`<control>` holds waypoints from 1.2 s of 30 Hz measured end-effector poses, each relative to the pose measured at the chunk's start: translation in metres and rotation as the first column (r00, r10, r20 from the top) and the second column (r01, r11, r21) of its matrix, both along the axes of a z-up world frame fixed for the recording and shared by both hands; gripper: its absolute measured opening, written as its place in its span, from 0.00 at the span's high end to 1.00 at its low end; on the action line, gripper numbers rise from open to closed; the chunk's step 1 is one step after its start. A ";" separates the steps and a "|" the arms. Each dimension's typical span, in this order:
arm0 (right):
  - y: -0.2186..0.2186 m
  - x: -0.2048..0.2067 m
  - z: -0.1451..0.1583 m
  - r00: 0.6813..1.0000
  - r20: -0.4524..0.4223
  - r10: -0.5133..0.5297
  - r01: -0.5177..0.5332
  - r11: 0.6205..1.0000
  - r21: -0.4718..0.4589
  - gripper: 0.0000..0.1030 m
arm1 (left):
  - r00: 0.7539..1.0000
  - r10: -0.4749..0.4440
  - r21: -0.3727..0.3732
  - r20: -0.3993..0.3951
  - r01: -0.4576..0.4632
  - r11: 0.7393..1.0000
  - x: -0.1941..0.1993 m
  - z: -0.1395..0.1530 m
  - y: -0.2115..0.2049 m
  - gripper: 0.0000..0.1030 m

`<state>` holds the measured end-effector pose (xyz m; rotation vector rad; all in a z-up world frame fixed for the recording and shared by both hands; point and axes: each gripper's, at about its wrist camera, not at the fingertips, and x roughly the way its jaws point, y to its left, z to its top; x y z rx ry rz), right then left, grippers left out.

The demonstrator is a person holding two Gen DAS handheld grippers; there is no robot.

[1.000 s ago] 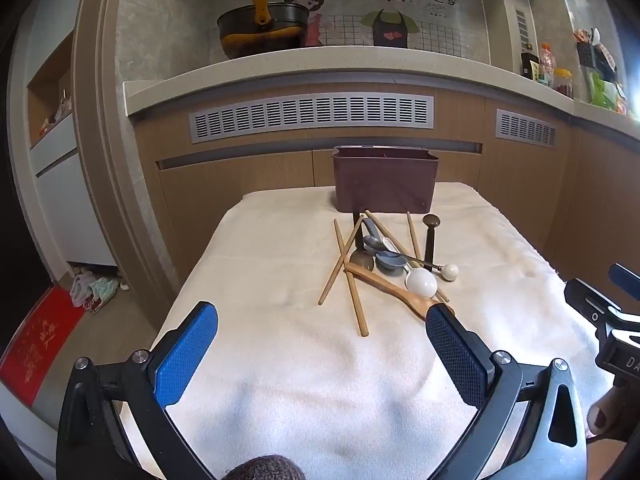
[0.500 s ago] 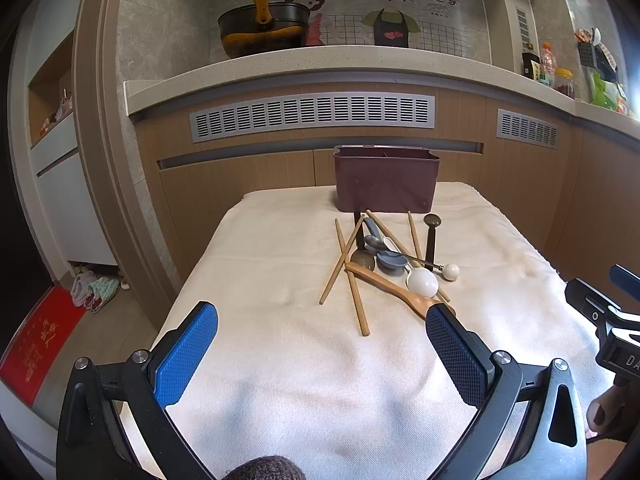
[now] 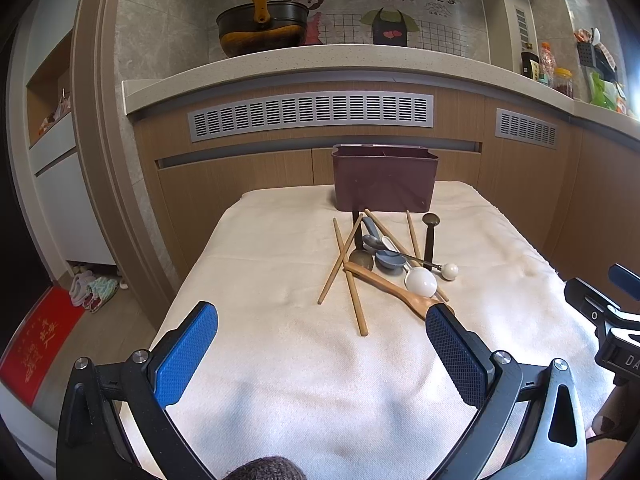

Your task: Organize utensils

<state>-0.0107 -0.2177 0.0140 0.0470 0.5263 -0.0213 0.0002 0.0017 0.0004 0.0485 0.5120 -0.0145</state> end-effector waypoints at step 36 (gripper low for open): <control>-0.002 0.000 0.003 1.000 -0.004 -0.008 0.008 1.000 -0.003 0.00 | 1.000 0.000 -0.001 0.002 0.000 1.000 0.000 0.001 0.001 0.00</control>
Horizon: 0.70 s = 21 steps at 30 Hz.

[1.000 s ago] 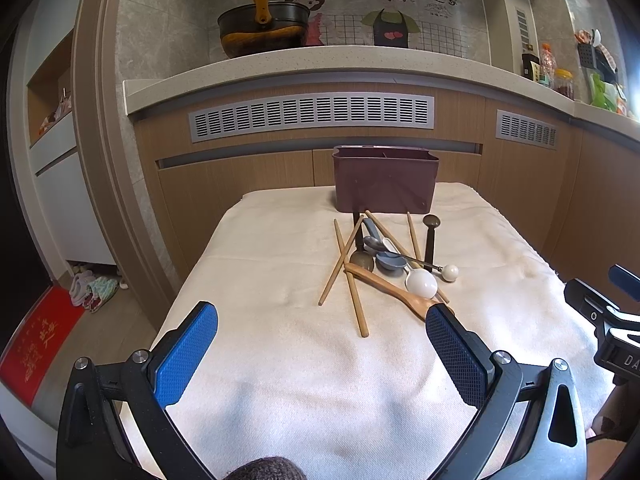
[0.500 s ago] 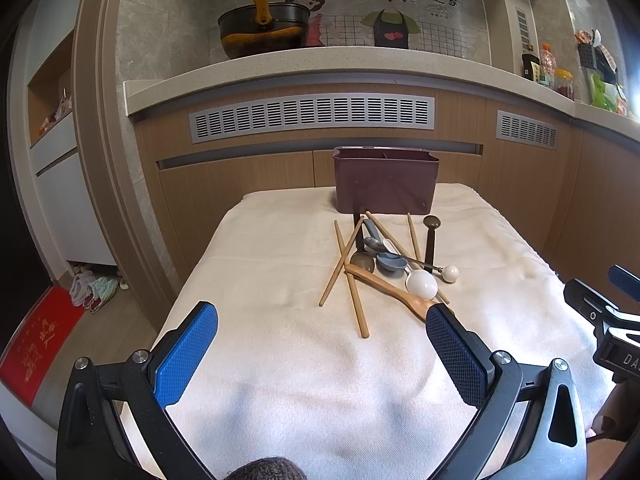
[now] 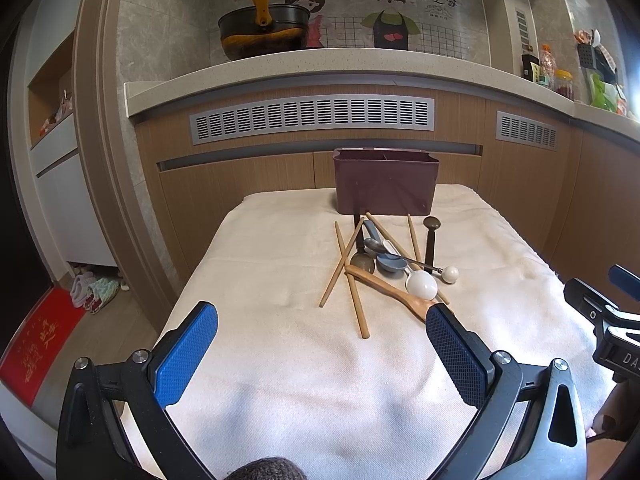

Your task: Organize utensils

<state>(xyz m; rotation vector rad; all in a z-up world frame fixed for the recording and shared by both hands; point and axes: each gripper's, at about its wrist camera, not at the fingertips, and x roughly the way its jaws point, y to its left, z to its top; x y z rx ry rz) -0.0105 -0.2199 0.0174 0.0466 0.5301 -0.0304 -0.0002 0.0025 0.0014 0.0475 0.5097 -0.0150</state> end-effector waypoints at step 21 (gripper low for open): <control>0.004 0.071 0.043 0.996 0.067 0.061 -0.054 0.994 -0.098 0.00 | 0.999 -0.035 -0.005 0.038 0.035 0.999 0.070 0.053 0.001 0.00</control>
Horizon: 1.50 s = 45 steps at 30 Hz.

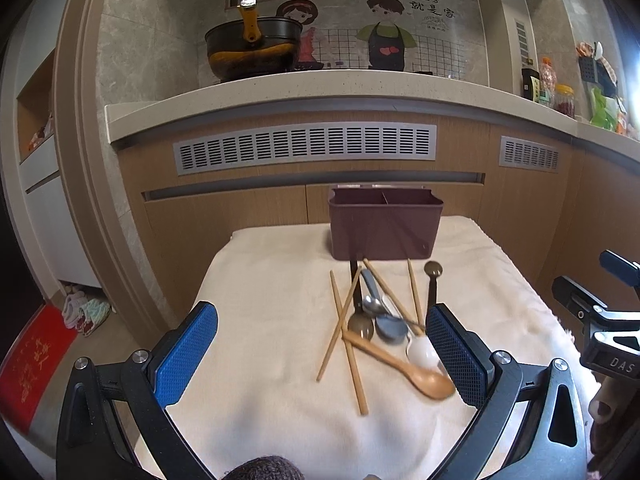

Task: Organize utensils
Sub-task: 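Grasp the thin spoon by its white ball handle with the right tool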

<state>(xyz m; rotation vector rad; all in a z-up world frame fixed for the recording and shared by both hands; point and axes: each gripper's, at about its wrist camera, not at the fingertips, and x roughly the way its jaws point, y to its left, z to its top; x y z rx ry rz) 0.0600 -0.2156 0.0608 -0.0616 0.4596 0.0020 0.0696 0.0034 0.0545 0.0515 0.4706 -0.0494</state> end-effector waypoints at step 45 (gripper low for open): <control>0.028 0.117 -0.096 0.822 -0.449 0.349 -0.355 0.932 0.076 0.80 | 0.943 -0.141 0.012 -0.302 0.152 0.988 0.133 -0.083 -0.001 0.00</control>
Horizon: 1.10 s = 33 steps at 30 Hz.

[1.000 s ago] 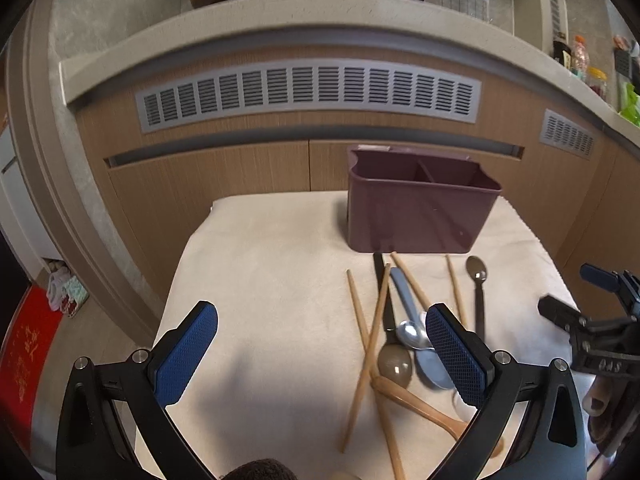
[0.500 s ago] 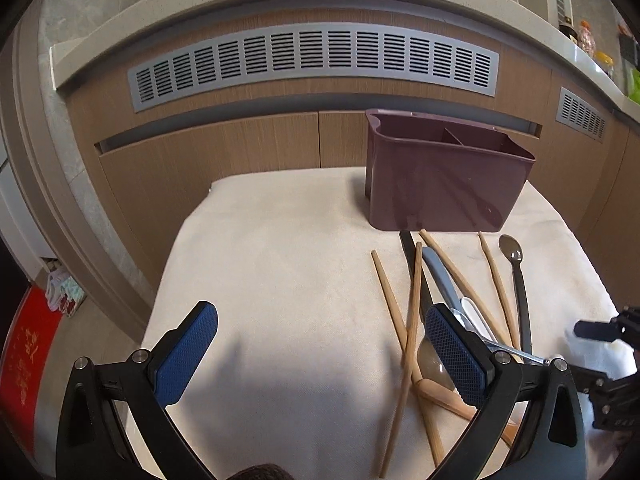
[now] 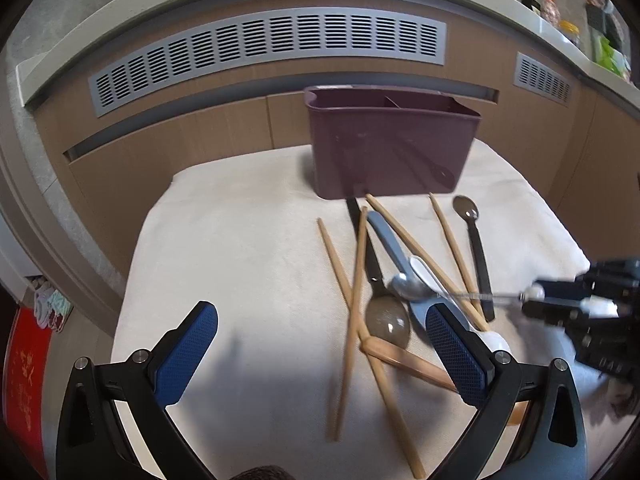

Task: Organize utensils
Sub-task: 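Grasp the thin spoon by its white ball handle with the right tool, then grasp the blue plastic spoon handle with the left tool while the right tool holds the ball spoon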

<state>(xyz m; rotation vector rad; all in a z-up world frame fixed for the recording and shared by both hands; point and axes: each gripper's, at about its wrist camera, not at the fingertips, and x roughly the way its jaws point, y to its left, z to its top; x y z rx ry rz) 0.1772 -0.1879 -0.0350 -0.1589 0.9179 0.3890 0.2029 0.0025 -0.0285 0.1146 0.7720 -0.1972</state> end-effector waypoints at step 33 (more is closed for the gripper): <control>-0.077 -0.001 0.049 0.968 0.117 -0.220 0.215 0.975 0.060 0.80 | 0.989 -0.121 -0.080 -0.083 0.114 0.990 0.002 -0.032 -0.064 0.62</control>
